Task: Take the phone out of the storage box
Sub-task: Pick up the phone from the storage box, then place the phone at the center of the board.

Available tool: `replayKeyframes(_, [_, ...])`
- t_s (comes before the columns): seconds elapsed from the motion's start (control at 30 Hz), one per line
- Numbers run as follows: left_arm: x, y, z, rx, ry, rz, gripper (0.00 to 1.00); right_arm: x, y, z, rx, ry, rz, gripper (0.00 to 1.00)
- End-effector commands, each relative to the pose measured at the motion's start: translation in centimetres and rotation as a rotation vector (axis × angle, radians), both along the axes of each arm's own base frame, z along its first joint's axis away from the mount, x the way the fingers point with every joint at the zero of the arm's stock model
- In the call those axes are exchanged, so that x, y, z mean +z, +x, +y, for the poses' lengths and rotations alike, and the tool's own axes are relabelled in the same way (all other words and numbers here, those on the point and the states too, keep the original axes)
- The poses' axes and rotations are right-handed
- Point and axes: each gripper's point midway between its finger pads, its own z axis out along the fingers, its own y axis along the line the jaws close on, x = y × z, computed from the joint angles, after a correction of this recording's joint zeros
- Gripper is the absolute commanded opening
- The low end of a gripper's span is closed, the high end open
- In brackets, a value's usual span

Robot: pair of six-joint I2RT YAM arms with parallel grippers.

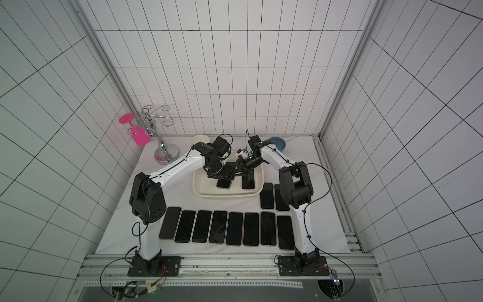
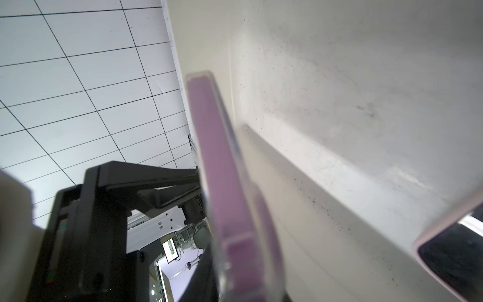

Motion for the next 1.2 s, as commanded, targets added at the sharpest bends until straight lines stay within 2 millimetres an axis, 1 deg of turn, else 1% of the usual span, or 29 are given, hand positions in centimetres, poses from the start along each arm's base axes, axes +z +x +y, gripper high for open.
replayKeyframes(0.0, [3.5,0.6,-2.0,-0.046,-0.131,-0.072,0.53,1.5,-1.5,0.0,0.015,0.032,0.012,0.08])
replayKeyframes(0.13, [5.3,0.9,-1.9,-0.023,-0.213,-0.066,0.84,1.9,-1.6,-1.7,-0.022,-0.009,-0.017,0.05])
replayKeyframes(0.17, [6.1,1.0,-1.7,-0.014,-0.241,-0.068,0.88,2.2,-1.5,-2.4,-0.037,-0.020,-0.029,0.05])
replayKeyframes(0.2, [6.8,1.2,-1.4,-0.001,-0.263,-0.071,0.91,2.7,-1.4,-3.0,-0.052,-0.024,-0.042,0.05])
replayKeyframes(0.27, [8.7,1.4,-0.9,0.014,-0.339,-0.069,0.95,3.6,-1.3,-5.0,-0.086,-0.059,-0.074,0.05])
replayKeyframes(0.3, [9.6,1.4,-0.6,0.022,-0.378,-0.064,0.96,4.1,-1.3,-6.0,-0.101,-0.075,-0.087,0.05])
replayKeyframes(0.37, [11.5,1.6,0.2,0.044,-0.453,-0.062,0.97,5.1,-1.0,-8.6,-0.148,-0.117,-0.118,0.05])
replayKeyframes(0.47, [13.5,1.9,1.7,0.064,-0.495,-0.113,0.97,6.3,-0.7,-12.5,-0.207,-0.194,-0.167,0.05])
replayKeyframes(0.53, [14.1,1.8,2.6,0.070,-0.499,-0.139,0.97,6.6,-0.1,-15.3,-0.253,-0.249,-0.189,0.05])
replayKeyframes(0.6, [13.9,1.7,3.2,0.074,-0.493,-0.149,0.97,6.7,0.9,-18.2,-0.312,-0.294,-0.189,0.05])
replayKeyframes(0.67, [13.2,1.6,3.7,0.080,-0.479,-0.145,0.97,6.5,1.9,-20.7,-0.347,-0.365,-0.189,0.05])
replayKeyframes(0.73, [12.3,1.6,4.3,0.090,-0.468,-0.134,0.97,6.2,3.0,-22.0,-0.365,-0.397,-0.192,0.05])
replayKeyframes(0.87, [11.2,1.8,5.6,0.125,-0.454,-0.117,0.97,5.1,5.4,-23.2,-0.373,-0.422,-0.182,0.05])
replayKeyframes(0.97, [11.2,1.9,6.2,0.141,-0.454,-0.123,0.97,3.9,7.3,-24.0,-0.374,-0.444,-0.164,0.05])
replayKeyframes(1.03, [11.1,1.9,6.5,0.148,-0.451,-0.129,0.97,3.1,8.5,-24.0,-0.367,-0.431,-0.155,0.05])
replayKeyframes(1.17, [10.5,2.2,6.8,0.166,-0.445,-0.119,0.97,1.6,10.3,-24.1,-0.339,-0.432,-0.135,0.05])
